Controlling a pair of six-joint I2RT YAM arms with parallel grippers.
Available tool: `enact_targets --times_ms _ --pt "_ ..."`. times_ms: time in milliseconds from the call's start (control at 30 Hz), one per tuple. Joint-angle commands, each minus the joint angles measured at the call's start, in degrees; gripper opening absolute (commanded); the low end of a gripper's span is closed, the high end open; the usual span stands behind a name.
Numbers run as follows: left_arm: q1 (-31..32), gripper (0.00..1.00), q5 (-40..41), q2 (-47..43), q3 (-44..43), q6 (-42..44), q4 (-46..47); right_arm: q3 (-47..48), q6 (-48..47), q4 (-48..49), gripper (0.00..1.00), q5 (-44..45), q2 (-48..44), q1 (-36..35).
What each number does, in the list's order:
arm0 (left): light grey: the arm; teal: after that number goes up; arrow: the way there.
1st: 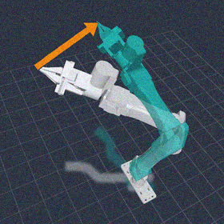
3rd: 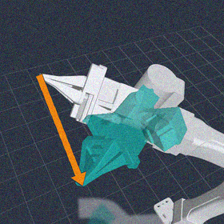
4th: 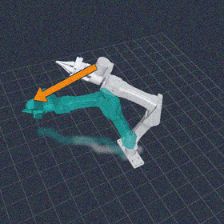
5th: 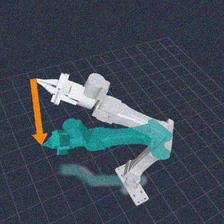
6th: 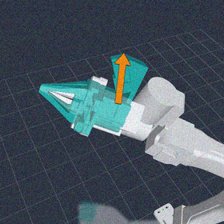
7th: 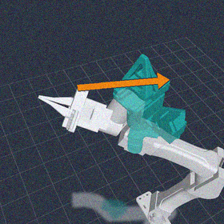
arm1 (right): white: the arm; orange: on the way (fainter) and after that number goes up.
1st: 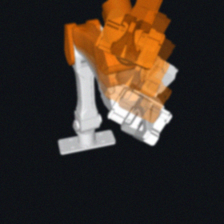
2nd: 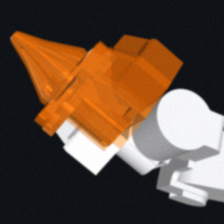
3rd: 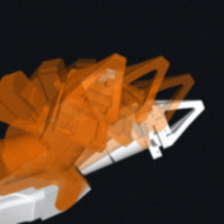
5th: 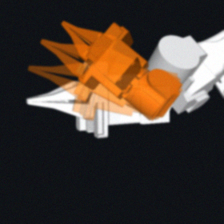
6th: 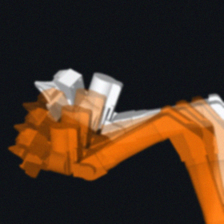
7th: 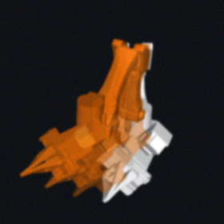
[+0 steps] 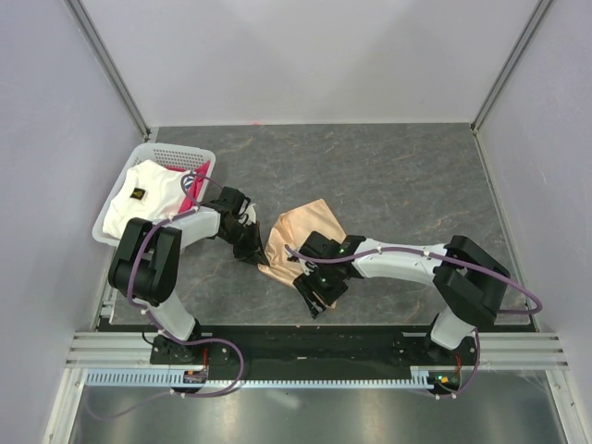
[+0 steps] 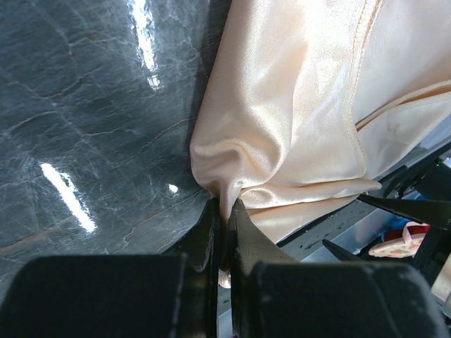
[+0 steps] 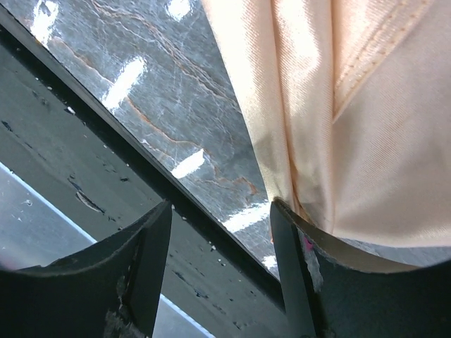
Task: Fold the napkin, place the utensils inside, and roll it up
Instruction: Roll the napkin with the utensil
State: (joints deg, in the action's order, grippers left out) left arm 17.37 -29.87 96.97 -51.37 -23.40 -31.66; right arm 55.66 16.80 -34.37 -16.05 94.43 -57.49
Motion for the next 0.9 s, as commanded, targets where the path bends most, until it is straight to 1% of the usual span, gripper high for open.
enact_targets --times_ms 0,167,500,667,800,867 --pt "-0.3 0.02 1.9 0.5 -1.6 2.7 -0.9 2.0 -1.2 -3.2 0.67 1.9 -2.8 0.5" --pt "-0.3 0.02 1.9 0.9 -1.4 2.6 -0.9 1.8 -1.9 -2.9 0.66 1.7 -2.9 1.2" --pt "-0.2 0.02 1.8 0.4 -1.3 2.6 -0.9 -2.8 -3.2 0.4 0.66 -0.2 -1.4 3.9" --pt "-0.2 0.02 1.7 0.2 -1.2 2.5 -0.9 -3.9 -2.6 1.9 0.66 -1.2 -1.0 3.9" --pt "-0.1 0.02 1.5 0.3 -1.3 2.5 -0.9 -1.7 -2.2 -0.9 0.66 0.0 -3.2 3.9" --pt "-0.1 0.02 1.5 0.5 -1.2 2.5 -0.9 2.2 -2.6 -4.7 0.66 1.1 -5.6 3.7"
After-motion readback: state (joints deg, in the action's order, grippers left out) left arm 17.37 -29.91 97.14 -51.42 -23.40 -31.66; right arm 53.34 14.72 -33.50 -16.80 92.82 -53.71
